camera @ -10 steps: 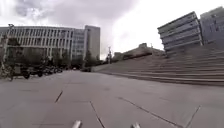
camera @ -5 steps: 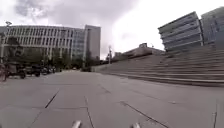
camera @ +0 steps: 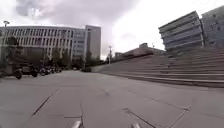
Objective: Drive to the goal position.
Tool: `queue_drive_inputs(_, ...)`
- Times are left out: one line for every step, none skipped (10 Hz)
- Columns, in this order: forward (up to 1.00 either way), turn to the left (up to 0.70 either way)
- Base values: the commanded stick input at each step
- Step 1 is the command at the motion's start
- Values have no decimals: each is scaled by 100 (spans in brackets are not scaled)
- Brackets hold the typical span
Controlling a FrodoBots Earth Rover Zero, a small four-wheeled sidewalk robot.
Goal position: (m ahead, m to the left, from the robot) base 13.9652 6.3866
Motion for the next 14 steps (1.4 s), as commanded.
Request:
queue_drive_inputs(70,0)
queue_drive_inputs(70,0)
queue_drive_inputs(70,0)
queue_drive_inputs(70,0)
queue_drive_inputs(70,0)
queue_drive_inputs(70,0)
queue_drive_inputs(70,0)
queue_drive_inputs(70,0)
queue_drive_inputs(70,0)
queue_drive_inputs(70,6)
queue_drive_inputs(70,27)
queue_drive_inputs(70,6)
queue_drive_inputs(70,0)
queue_drive_inputs(70,0)
